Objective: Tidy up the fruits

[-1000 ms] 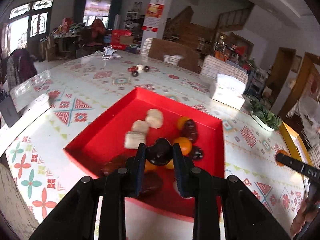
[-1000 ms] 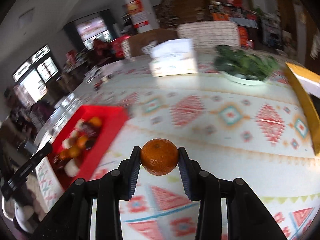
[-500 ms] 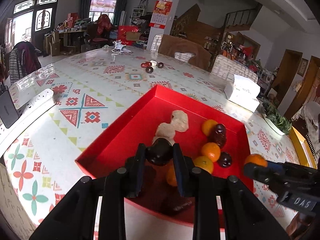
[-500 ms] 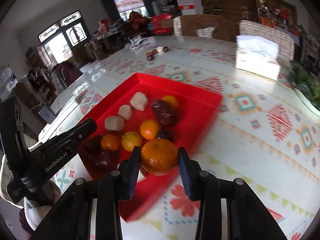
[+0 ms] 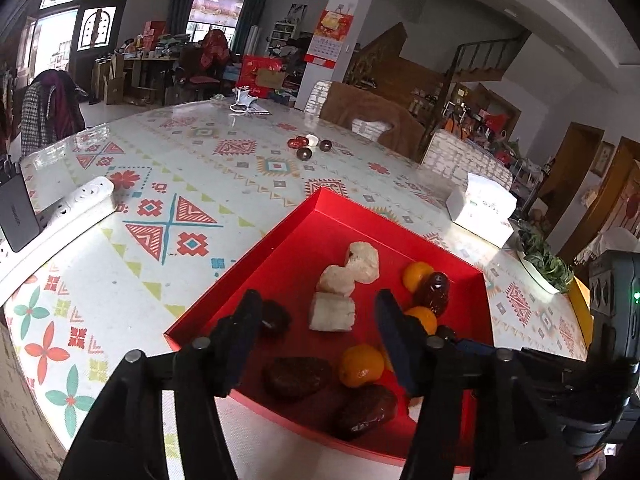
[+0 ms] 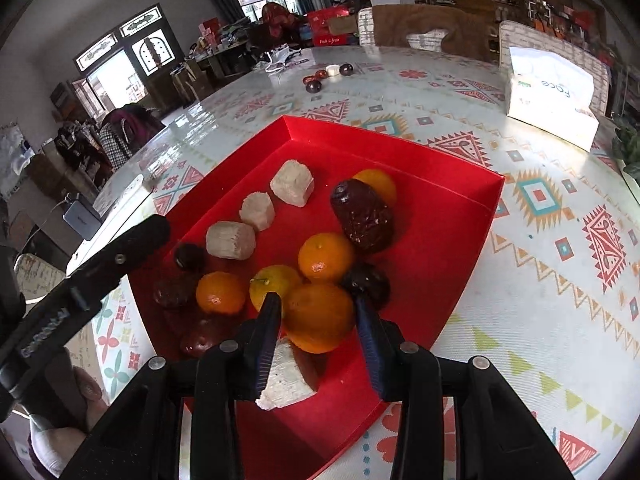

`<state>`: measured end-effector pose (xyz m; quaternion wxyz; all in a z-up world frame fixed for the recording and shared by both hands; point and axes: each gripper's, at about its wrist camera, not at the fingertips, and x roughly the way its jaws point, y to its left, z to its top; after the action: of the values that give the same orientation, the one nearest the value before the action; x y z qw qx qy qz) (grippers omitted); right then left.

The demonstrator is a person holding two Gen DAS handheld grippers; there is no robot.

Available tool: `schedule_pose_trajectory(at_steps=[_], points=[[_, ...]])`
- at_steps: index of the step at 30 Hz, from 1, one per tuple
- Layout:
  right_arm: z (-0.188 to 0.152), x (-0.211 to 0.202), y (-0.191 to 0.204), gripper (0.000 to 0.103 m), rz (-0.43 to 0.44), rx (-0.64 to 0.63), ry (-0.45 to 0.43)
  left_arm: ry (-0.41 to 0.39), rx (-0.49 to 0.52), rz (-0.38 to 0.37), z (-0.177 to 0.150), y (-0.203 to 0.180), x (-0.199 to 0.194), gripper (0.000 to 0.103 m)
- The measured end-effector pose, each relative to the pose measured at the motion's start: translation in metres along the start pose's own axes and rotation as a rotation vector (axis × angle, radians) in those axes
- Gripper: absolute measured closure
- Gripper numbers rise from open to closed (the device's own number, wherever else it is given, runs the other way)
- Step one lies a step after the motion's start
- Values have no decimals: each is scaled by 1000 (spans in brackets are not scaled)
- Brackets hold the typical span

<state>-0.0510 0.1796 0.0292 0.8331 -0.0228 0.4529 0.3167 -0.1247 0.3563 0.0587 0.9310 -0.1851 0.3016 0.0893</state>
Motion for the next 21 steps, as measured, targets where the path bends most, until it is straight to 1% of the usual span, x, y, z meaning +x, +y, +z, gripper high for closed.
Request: schedule_pose_trajectory(at_steps=[1,3,6,10,11,14,16,17,18,19,21], points=[[0,-3,0,54,3,-1,-12,0,2,0,0,-1,0,41],[-1,-9,-1,50,7,4,-32,-1,8,0,0,-3,-2,41],[-3,-20,-3,49,9,17,-63,-2,23,2,-1,-9,-7,41],[-10,-36,-10,46,-23,30,-100,-25,59,13,-2,-20,-19,40],[-12,-41,-13,45,-30,37,-109,-34,72,17,-3,-26,-23,39],[-21,-55,-27,43,-37,78,-130,-71,117,51,-6,-41,-35,34],[-28,-65,-37,43,-36,115,-143,-114,159,101,-10,-55,-46,32],[-31,-69,-40,43,-35,128,-149,-155,194,146,-14,-66,-54,26],[-36,-74,-44,43,-36,144,-157,-190,222,177,-17,-75,-61,19],[-40,-78,-47,43,-36,157,-163,-226,250,205,-21,-84,-68,15],[-49,-88,-52,43,-37,179,-176,-342,333,273,-33,-109,-89,5]])
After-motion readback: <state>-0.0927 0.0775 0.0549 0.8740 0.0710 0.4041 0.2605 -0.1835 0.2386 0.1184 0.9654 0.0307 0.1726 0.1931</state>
